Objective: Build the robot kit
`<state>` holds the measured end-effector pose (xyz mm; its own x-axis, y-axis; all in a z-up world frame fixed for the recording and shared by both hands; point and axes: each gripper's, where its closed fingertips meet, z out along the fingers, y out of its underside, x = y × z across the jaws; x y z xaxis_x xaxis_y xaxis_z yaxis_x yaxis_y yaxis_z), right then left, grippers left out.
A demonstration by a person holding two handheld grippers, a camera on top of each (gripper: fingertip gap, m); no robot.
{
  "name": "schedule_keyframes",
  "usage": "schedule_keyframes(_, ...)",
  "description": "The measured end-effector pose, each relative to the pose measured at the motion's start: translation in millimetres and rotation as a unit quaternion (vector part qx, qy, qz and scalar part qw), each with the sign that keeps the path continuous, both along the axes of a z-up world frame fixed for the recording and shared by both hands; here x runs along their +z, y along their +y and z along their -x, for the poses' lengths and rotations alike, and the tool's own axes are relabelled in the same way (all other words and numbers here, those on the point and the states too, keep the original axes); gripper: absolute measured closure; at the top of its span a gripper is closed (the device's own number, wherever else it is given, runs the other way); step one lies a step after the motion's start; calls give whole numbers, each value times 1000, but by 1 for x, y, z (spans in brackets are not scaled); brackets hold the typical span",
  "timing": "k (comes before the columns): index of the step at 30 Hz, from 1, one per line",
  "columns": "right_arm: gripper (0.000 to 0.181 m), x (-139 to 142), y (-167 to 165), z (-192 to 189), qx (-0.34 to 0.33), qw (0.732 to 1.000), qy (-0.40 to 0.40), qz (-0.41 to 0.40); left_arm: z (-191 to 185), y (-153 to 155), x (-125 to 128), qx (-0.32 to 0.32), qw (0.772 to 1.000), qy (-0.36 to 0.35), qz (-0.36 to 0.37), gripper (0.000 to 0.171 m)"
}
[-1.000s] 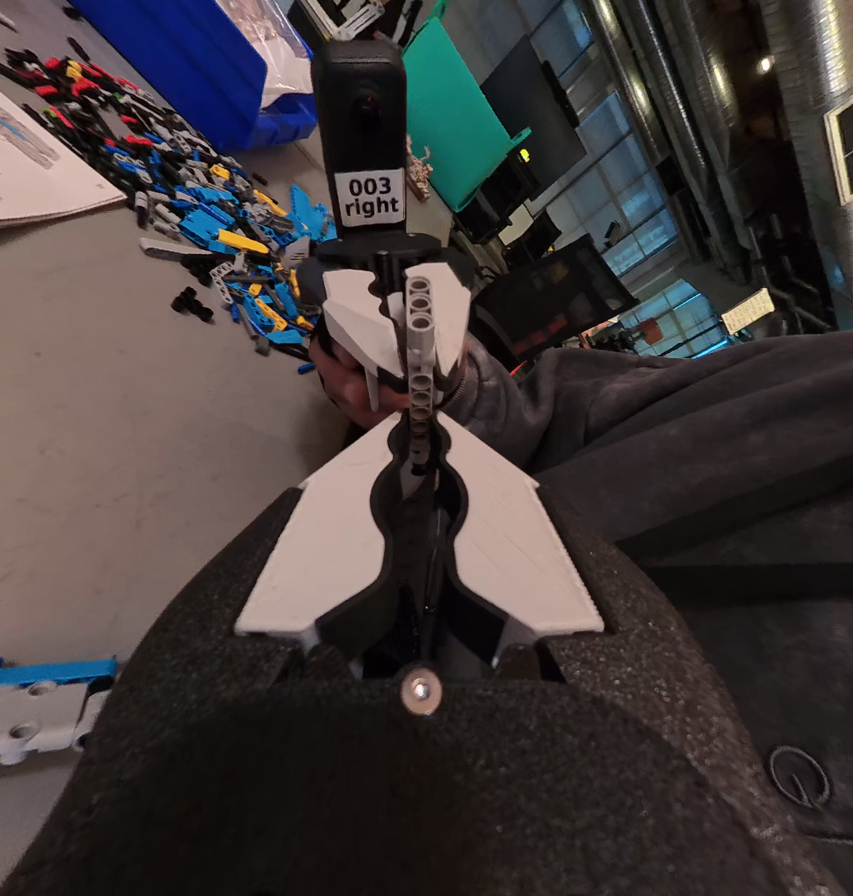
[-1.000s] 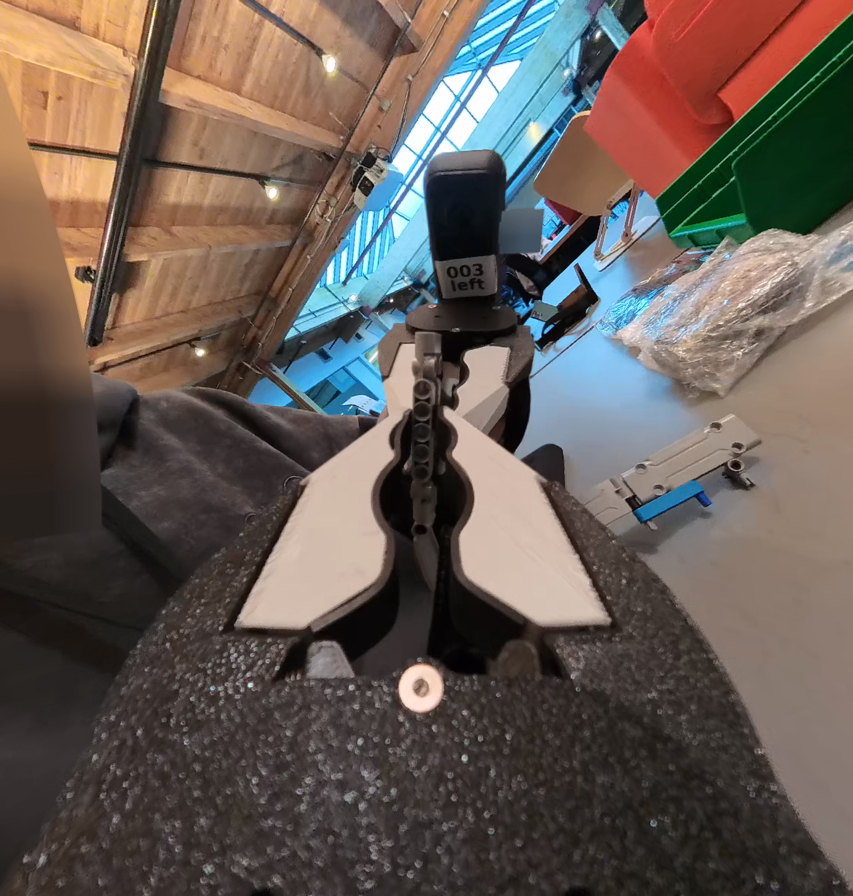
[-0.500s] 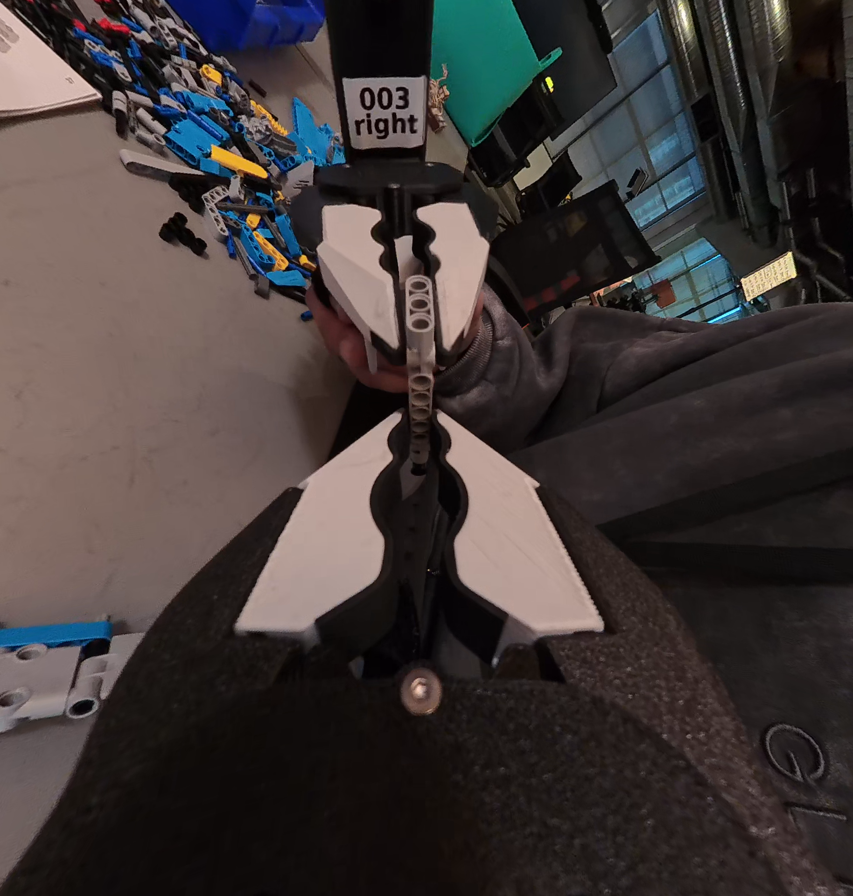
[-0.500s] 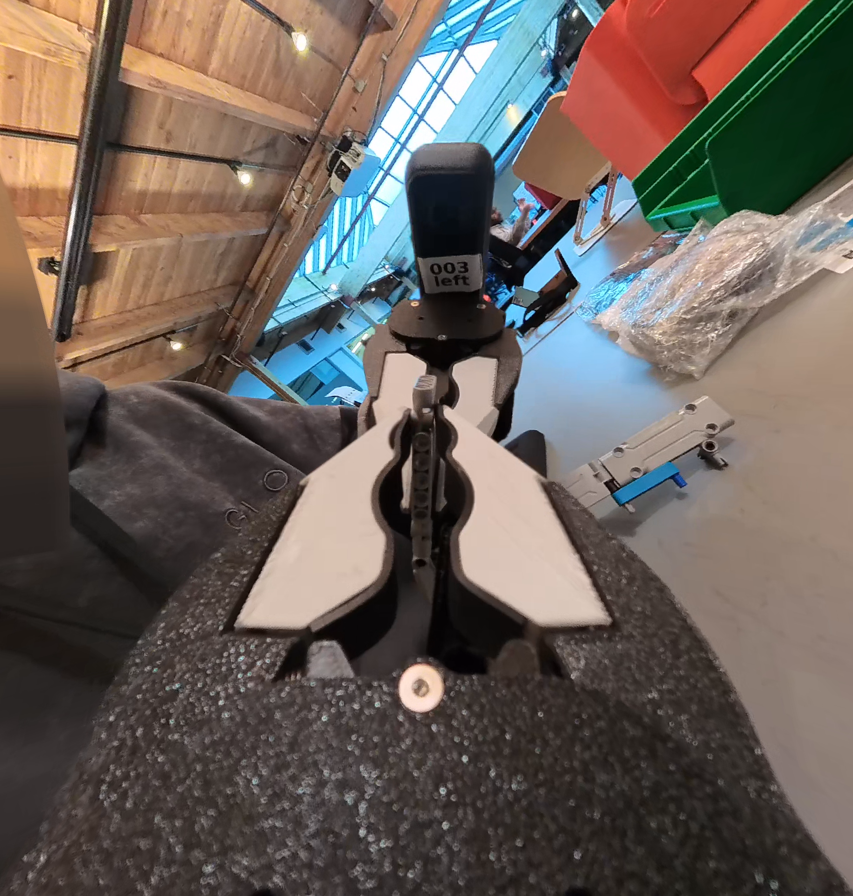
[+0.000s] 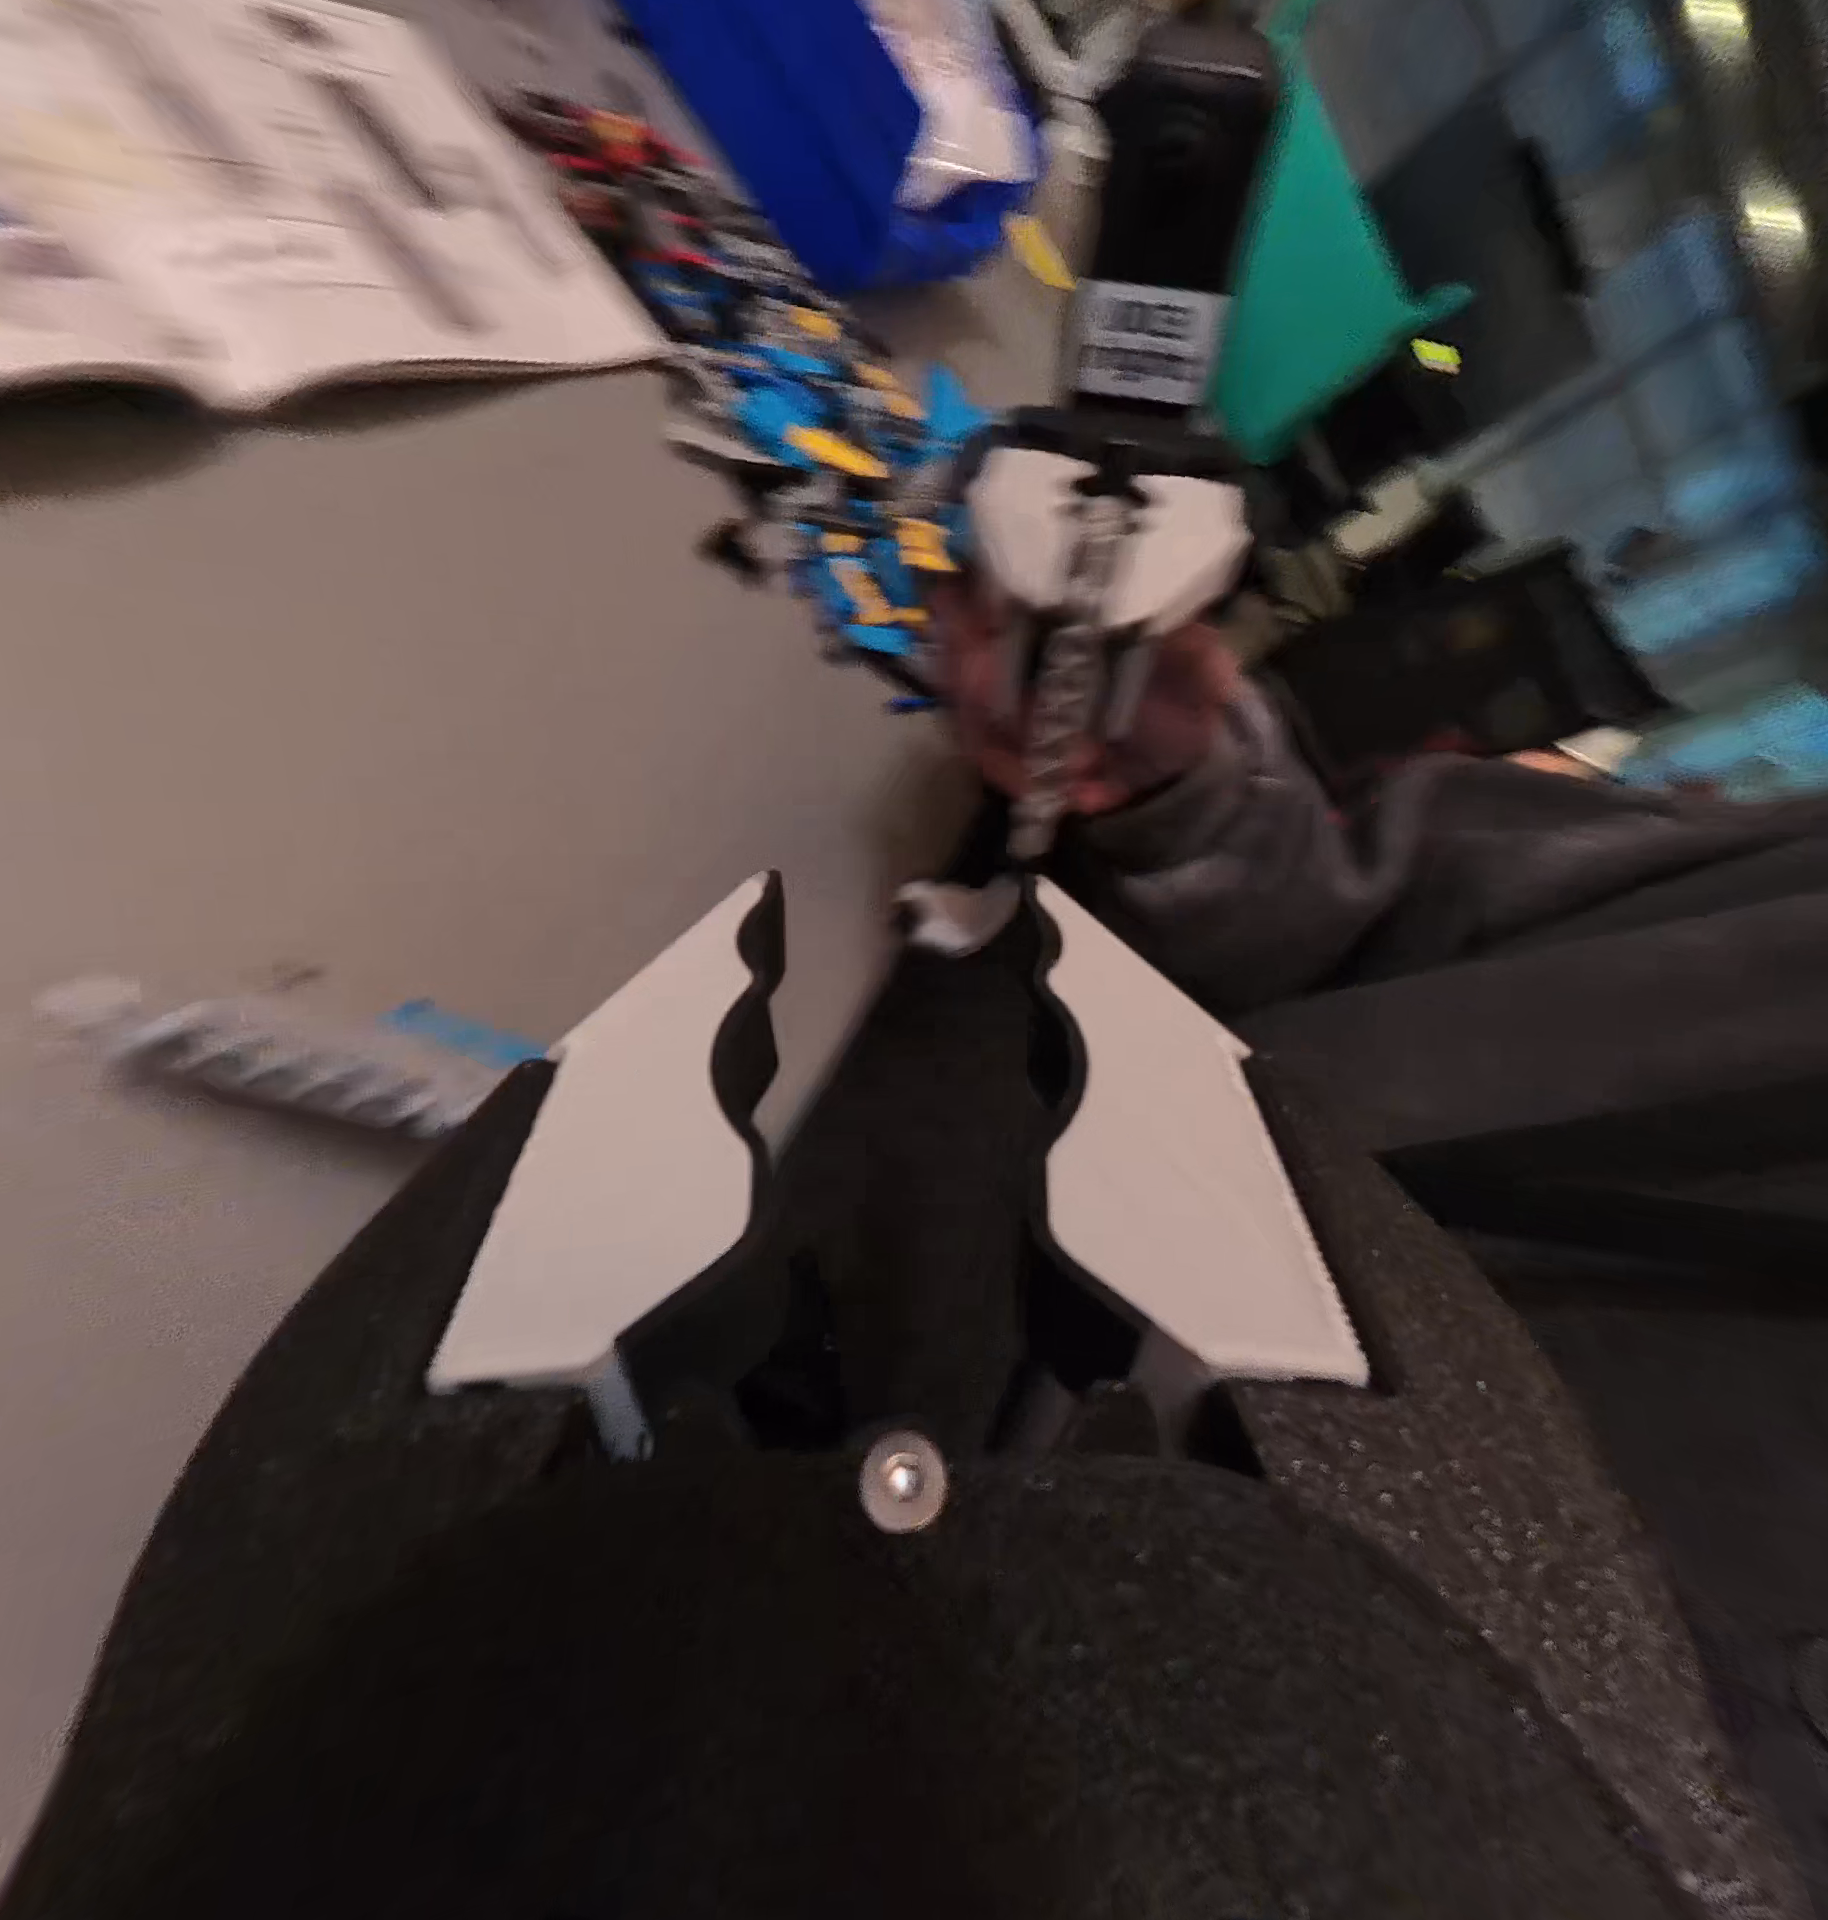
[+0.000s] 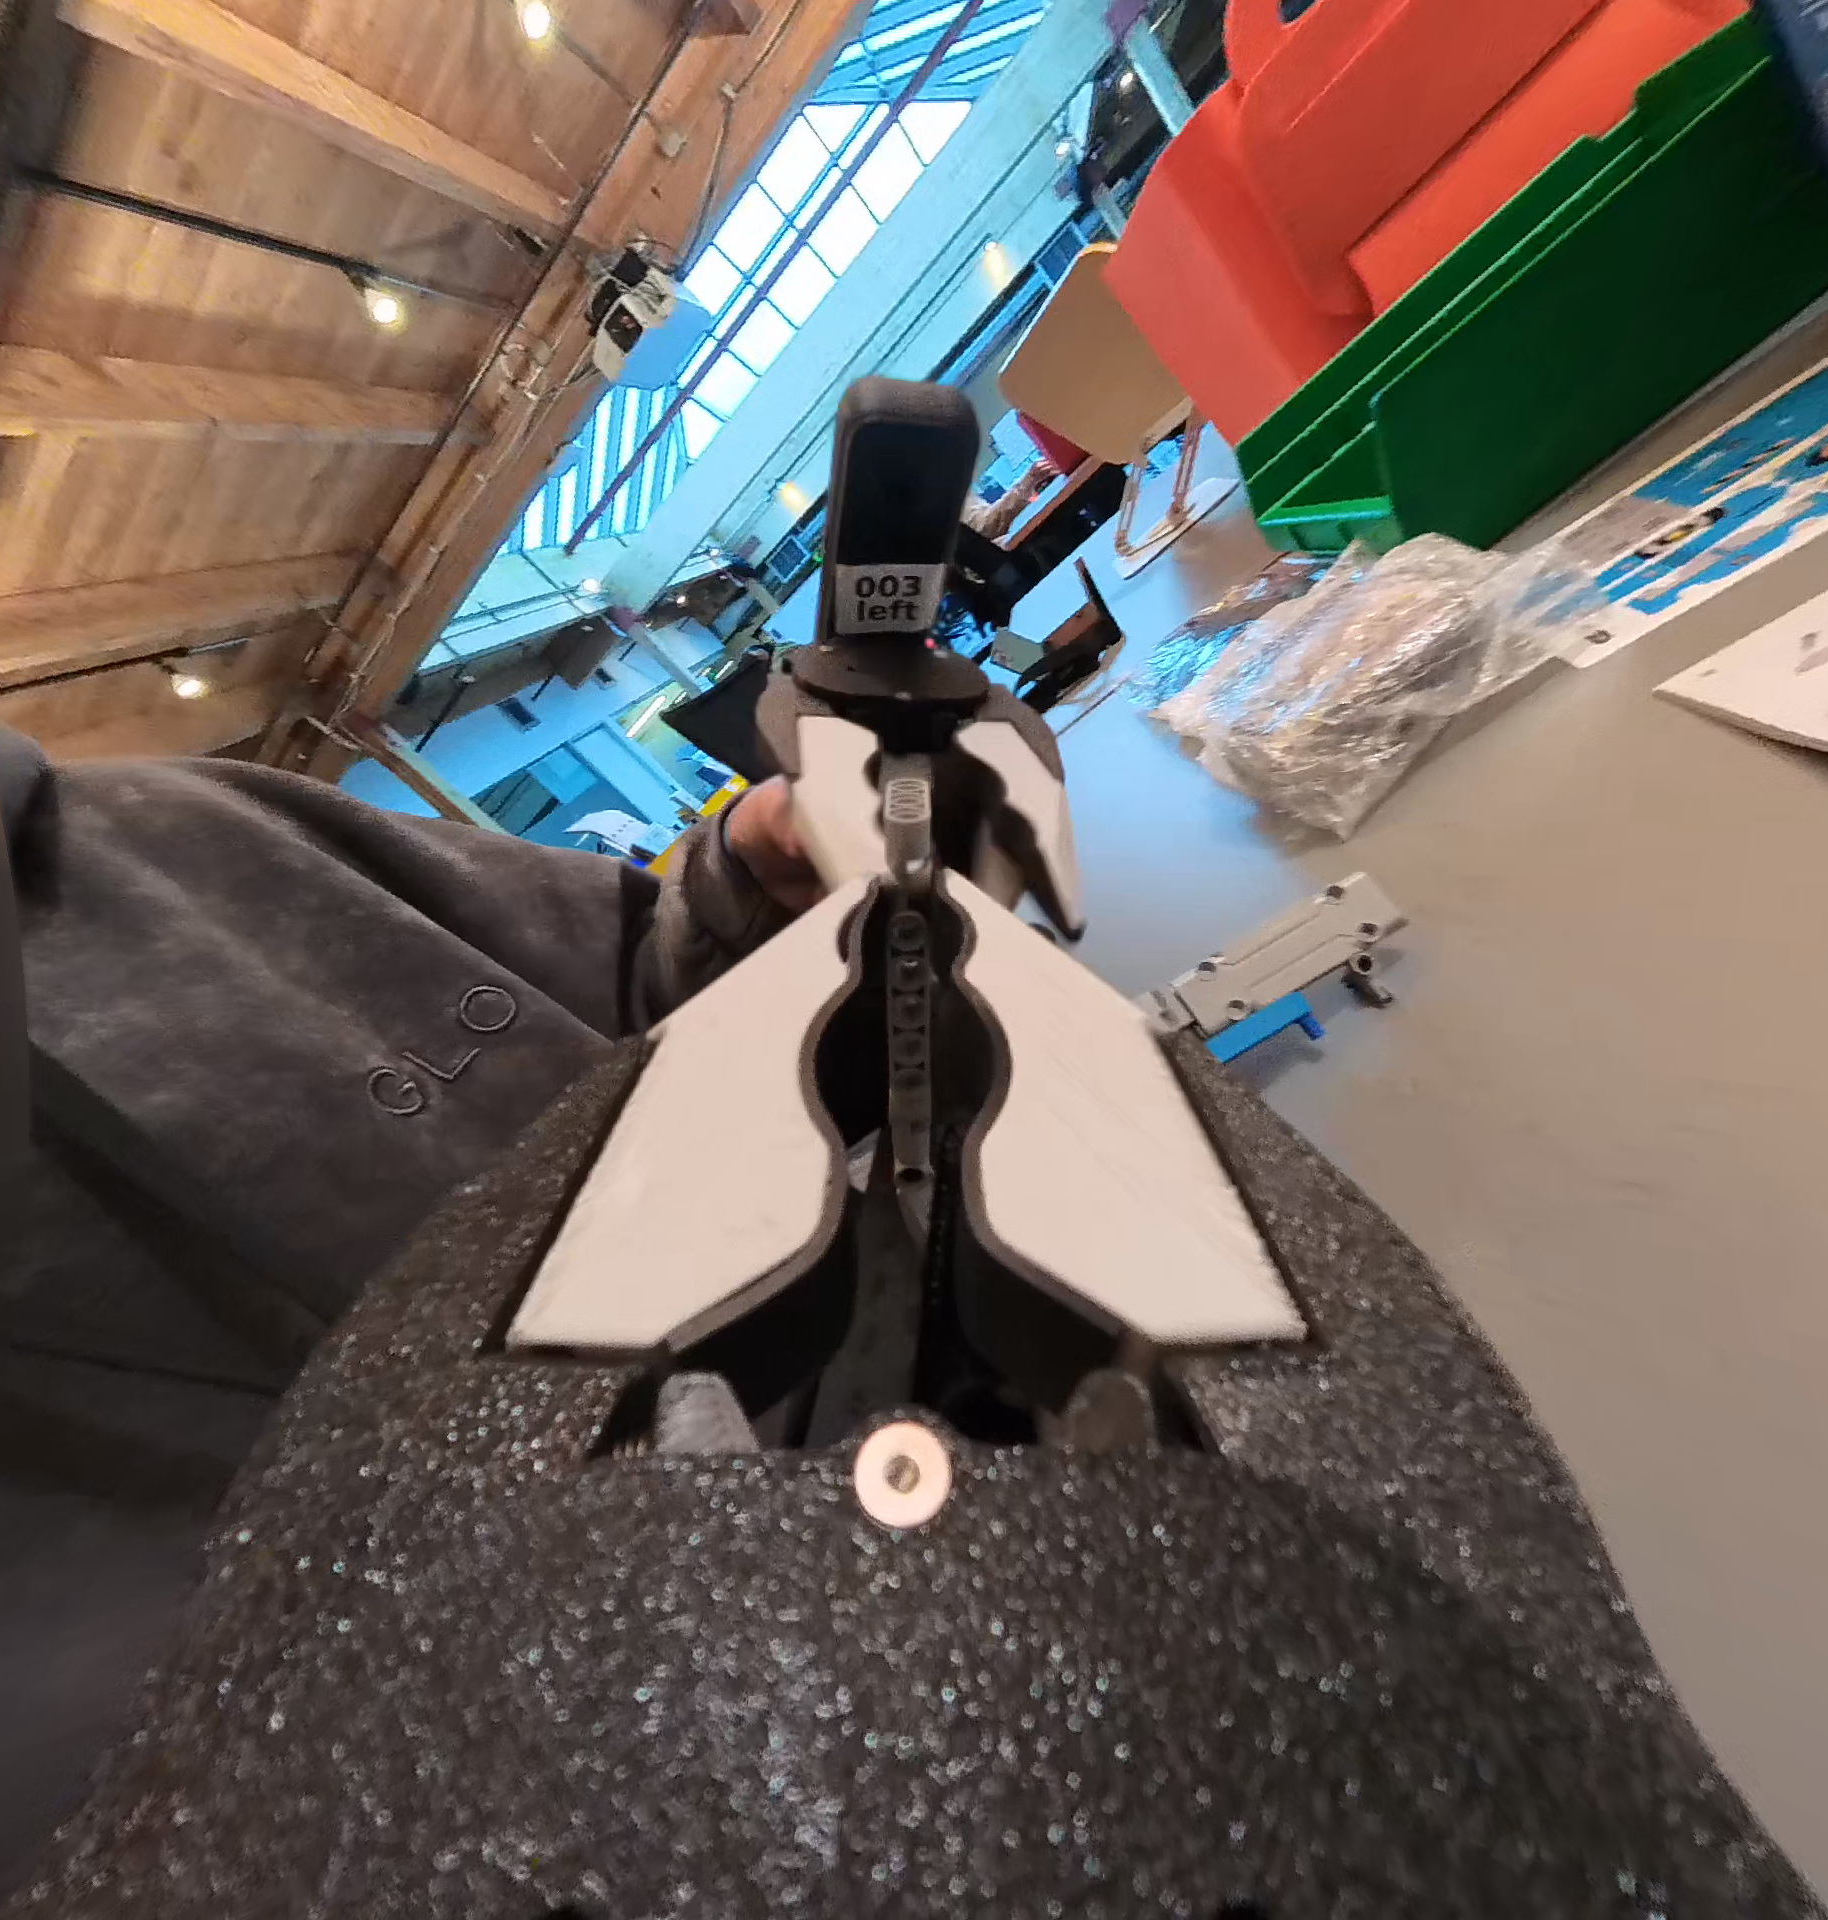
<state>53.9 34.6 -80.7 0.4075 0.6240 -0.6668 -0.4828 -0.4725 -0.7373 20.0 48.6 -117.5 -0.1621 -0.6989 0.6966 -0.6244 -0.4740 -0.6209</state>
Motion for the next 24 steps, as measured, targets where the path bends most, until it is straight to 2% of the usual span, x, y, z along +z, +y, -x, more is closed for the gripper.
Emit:
schedule_keyframes(2, 176, -7, 4, -10, -15, 1000, 2, 14, 12, 40, -22, 78, 995, 51, -20, 124)
schedule_keyframes(5, 176, -12, 8, -17, -17, 999, 35, 33, 25, 74, -48, 144, 984, 105, 17, 122)
schedule_keyframes(8, 176, -13, 7, -17, -15, 999, 39, 33, 25, 76, -69, 139, 978, 147, 53, 119)
schedule_keyframes(12, 176, -16, 8, -16, -14, 998, 43, 41, 11, 71, -84, 125, 970, 169, 118, 119)
schedule_keyframes(13, 176, -18, 9, -17, -16, 998, 45, 44, 8, 71, -88, 125, 969, 172, 129, 122)
schedule_keyframes(15, 175, -20, 11, -20, -23, 997, 50, 51, 2, 73, -91, 129, 966, 158, 158, 158)
schedule_keyframes(16, 175, -21, 11, -23, -27, 997, 54, 55, 0, 73, -92, 133, 964, 154, 173, 159)
schedule_keyframes(18, 176, -22, 13, -28, -36, 995, 66, 62, -4, 67, -83, 114, 965, 128, 199, 163)
schedule_keyframes(20, 176, -21, 14, -34, -45, 994, 77, 61, -11, 63, -53, 90, 972, 56, 207, 166)
schedule_keyframes(24, 176, -3, 15, -51, -66, 990, 117, 39, -21, 62, 12, 62, 985, -87, 139, 167)
